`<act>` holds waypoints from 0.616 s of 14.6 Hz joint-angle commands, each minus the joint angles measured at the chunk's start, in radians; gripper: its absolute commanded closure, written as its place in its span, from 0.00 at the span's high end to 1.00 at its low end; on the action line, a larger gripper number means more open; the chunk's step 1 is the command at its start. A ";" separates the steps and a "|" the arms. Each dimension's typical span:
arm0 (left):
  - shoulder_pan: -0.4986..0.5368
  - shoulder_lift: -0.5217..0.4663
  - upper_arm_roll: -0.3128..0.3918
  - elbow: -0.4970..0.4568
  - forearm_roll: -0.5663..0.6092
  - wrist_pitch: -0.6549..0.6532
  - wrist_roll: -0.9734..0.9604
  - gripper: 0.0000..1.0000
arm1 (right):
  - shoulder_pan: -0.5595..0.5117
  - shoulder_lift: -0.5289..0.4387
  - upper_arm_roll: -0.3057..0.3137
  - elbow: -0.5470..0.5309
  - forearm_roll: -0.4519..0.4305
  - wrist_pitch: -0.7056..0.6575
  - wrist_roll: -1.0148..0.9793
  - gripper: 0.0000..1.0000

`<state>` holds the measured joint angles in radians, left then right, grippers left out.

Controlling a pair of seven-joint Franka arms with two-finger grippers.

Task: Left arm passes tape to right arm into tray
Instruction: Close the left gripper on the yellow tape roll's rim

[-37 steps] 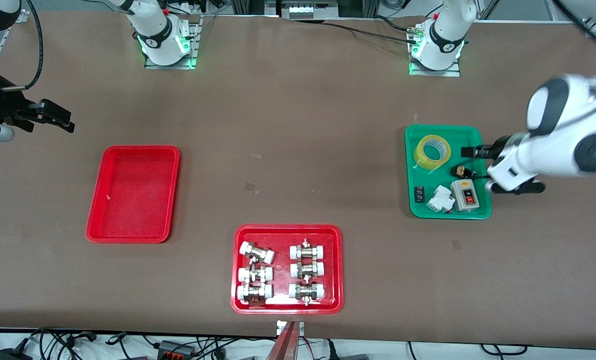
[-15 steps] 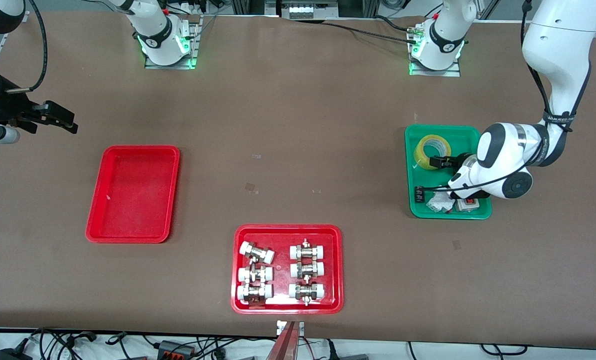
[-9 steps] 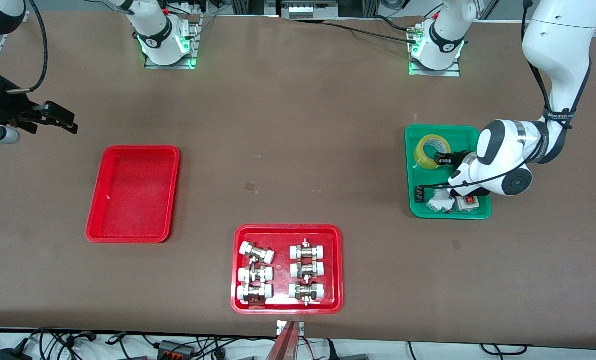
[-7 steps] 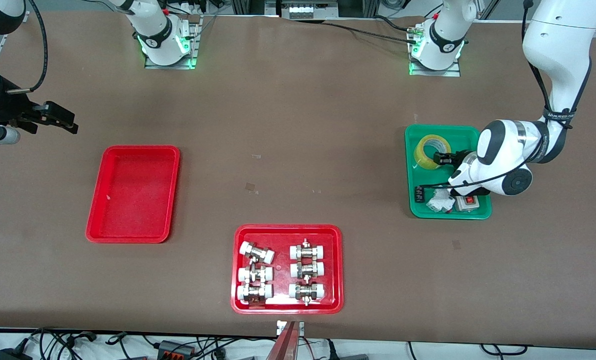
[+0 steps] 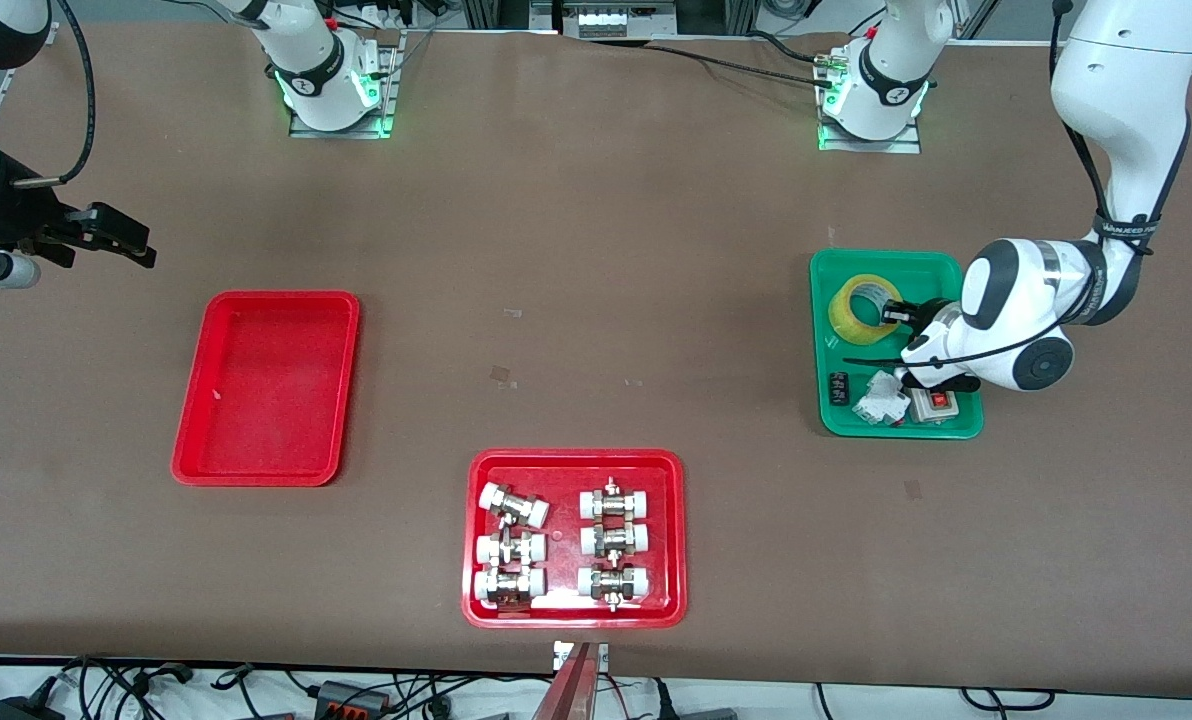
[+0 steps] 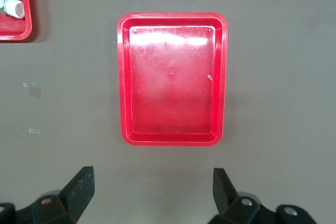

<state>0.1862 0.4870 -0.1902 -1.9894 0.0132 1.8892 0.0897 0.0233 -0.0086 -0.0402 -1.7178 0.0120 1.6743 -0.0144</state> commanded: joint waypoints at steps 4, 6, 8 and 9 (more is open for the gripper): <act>0.012 -0.045 -0.006 0.122 -0.010 -0.160 0.124 0.01 | -0.002 0.006 0.000 0.015 0.002 -0.010 0.001 1.00; 0.001 -0.047 -0.024 0.281 -0.010 -0.293 0.110 0.01 | -0.002 0.006 0.000 0.015 0.002 -0.011 0.001 1.00; -0.011 -0.045 -0.034 0.407 -0.009 -0.411 0.119 0.03 | -0.002 0.007 0.000 0.015 0.003 -0.005 -0.010 1.00; -0.027 -0.045 -0.049 0.456 -0.001 -0.433 0.120 0.03 | 0.003 0.021 0.002 0.015 0.002 -0.010 -0.012 1.00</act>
<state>0.1815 0.4426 -0.2196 -1.6550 0.0132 1.5517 0.1855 0.0233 -0.0076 -0.0403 -1.7179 0.0121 1.6743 -0.0144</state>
